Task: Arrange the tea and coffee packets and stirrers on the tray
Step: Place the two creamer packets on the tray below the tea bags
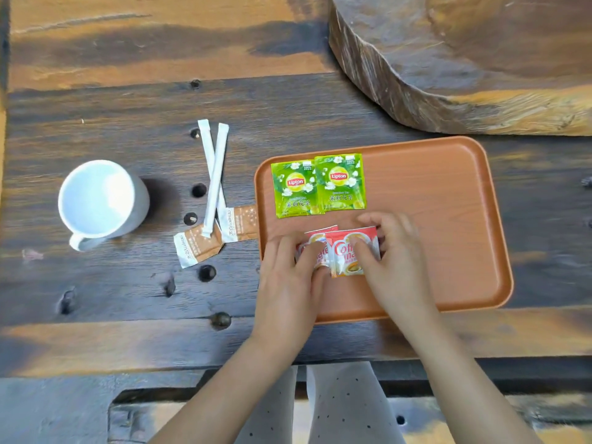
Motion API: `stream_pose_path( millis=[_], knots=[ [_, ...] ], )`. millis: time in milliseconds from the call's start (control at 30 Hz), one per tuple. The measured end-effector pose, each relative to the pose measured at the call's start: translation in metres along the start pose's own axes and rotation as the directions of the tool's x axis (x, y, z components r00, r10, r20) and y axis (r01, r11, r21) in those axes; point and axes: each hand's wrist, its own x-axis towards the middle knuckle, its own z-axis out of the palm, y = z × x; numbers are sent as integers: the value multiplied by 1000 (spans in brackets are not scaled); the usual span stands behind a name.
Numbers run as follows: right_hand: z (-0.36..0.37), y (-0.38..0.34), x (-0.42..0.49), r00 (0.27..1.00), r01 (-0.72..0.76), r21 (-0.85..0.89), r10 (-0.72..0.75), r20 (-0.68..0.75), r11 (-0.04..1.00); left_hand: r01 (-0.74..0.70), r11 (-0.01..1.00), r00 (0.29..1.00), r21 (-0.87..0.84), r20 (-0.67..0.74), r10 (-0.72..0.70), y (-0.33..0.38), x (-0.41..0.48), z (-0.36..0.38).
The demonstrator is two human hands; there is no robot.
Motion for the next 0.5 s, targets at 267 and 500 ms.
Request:
stream_pose_path(
  millis=[267,500],
  knots=[
    [9,8,-32,972,235,-270,-229,54,934,-8,1000,1000,-15,11,8,-2,3,-1],
    [16,9,-26,984,165,-287,-176,-12,944,-5,1000,1000,-21,22,5,-4,5,-2]
  ],
)
